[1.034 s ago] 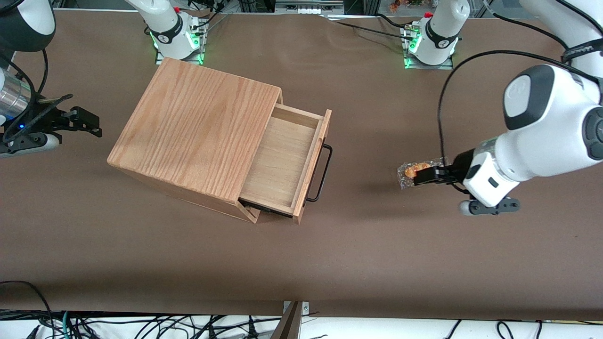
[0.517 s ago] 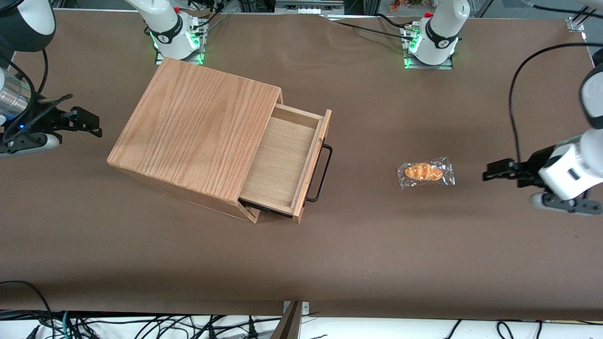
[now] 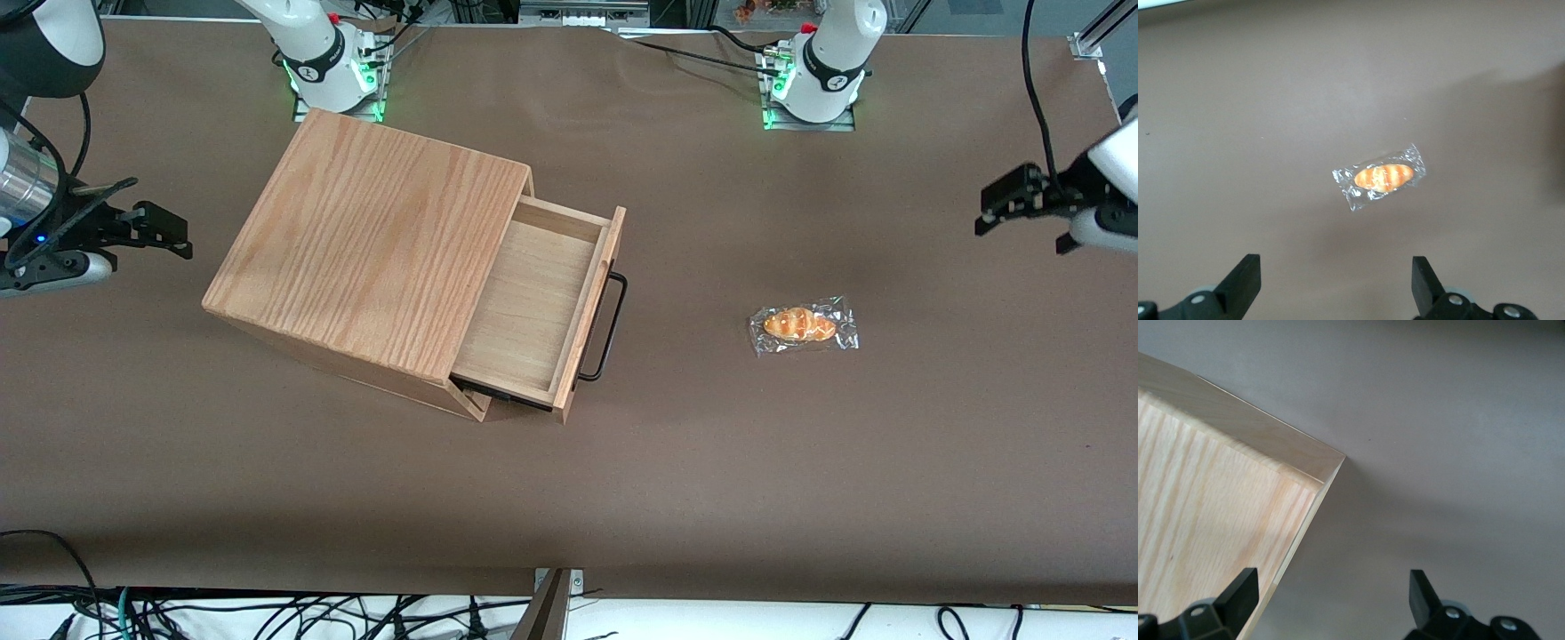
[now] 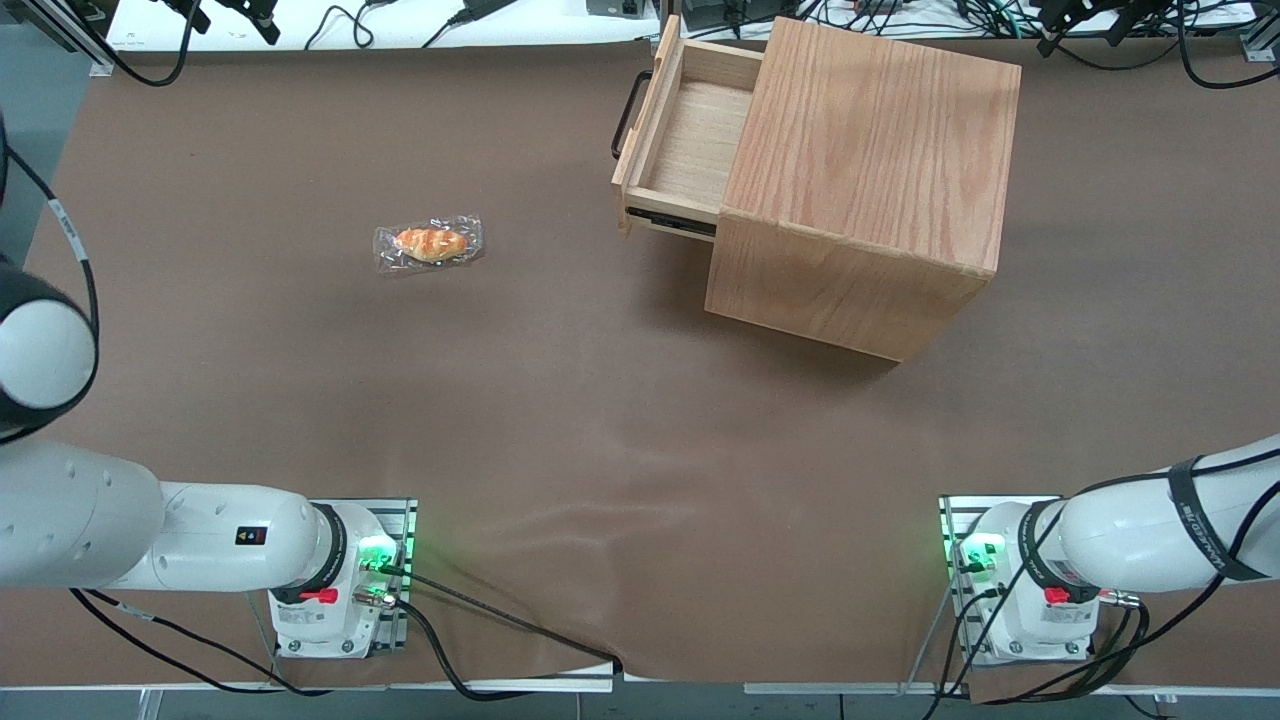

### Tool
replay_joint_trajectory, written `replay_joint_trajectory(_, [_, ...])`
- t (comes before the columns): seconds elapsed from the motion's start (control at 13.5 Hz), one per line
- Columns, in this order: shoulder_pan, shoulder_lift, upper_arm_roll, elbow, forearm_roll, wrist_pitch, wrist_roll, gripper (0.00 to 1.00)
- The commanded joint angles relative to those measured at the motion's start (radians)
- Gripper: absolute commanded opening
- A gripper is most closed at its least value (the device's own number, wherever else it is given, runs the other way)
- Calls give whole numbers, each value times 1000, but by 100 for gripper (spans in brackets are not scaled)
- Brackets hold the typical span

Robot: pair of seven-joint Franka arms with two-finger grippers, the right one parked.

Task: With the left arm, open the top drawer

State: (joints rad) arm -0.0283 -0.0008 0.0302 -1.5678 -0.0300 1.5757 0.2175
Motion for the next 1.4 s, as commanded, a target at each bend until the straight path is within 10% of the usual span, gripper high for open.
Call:
replay_joint_trajectory(0.0, [-13, -42, 2, -57, 13, -3, -1, 100])
replay_joint_trajectory(1.33, [-7, -25, -3, -86, 16, 79, -73, 100])
